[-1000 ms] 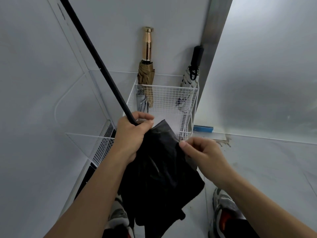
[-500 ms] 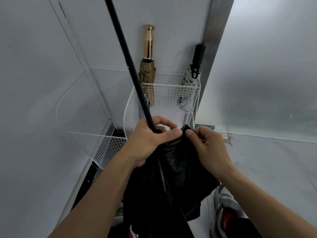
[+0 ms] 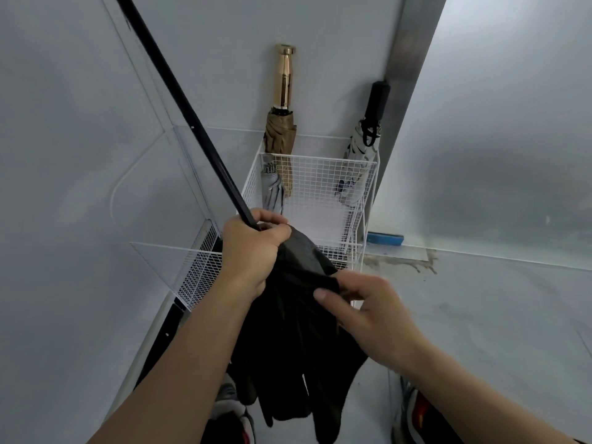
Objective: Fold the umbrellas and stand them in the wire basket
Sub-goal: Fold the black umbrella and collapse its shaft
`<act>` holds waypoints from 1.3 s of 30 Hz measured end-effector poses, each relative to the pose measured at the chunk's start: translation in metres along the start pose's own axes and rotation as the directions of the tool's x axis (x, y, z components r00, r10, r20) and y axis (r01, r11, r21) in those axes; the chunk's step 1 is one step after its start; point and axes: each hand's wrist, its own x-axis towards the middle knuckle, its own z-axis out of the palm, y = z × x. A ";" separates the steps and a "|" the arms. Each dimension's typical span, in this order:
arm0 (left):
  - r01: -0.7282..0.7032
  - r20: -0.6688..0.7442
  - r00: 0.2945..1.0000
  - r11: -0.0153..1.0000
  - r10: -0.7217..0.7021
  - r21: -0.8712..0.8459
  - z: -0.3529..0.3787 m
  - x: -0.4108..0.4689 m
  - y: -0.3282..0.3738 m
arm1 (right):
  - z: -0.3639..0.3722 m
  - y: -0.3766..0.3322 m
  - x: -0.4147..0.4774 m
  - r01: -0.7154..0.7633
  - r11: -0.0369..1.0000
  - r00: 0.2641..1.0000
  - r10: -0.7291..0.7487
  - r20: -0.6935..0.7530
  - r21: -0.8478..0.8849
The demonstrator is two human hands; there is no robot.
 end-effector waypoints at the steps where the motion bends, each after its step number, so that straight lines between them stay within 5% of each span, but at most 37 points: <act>1: -0.004 0.021 1.000 1.000 0.004 0.010 0.000 0.000 -0.001 | 0.000 0.001 0.002 -0.014 0.999 0.998 0.017 -0.067 0.047; 4: -0.016 0.132 0.991 0.999 0.010 0.043 0.003 -0.004 0.000 | -0.004 0.003 0.012 -0.071 0.989 0.970 0.098 -0.221 0.129; 8: 0.019 0.231 0.973 0.999 -0.012 -0.028 0.010 -0.014 0.006 | -0.006 0.012 0.024 -0.120 0.980 0.958 0.157 -0.242 0.162; 15: 0.140 0.049 0.990 0.974 -0.133 -0.176 0.002 -0.004 0.002 | -0.021 0.012 0.023 -0.052 0.981 0.913 0.123 -0.388 0.190; 18: 0.125 -0.016 0.991 0.972 -0.131 -0.197 0.000 -0.001 0.001 | -0.023 0.005 0.014 0.054 0.994 0.949 -0.021 -0.316 0.095; 23: 0.066 -0.036 0.997 0.985 -0.072 -0.158 0.005 -0.004 -0.001 | -0.012 0.012 0.014 -0.046 0.992 0.982 0.024 -0.188 -0.114; 27: 0.064 -0.011 0.998 0.990 -0.066 -0.129 0.008 -0.004 -0.003 | -0.016 0.014 0.019 -0.087 0.996 0.982 0.086 -0.168 0.002; 30: 0.070 0.012 0.998 0.990 -0.069 -0.122 0.008 -0.003 -0.004 | -0.016 0.011 0.020 -0.095 0.993 0.988 0.086 -0.127 -0.066; 35: 0.122 0.060 0.992 0.983 -0.114 -0.141 0.005 -0.001 -0.004 | -0.027 0.012 0.026 -0.092 0.991 0.917 0.048 -0.396 -0.095; 39: 0.157 0.037 0.988 0.970 -0.153 -0.183 0.007 -0.002 -0.003 | -0.030 0.013 0.025 -0.126 0.990 0.895 0.085 -0.439 -0.065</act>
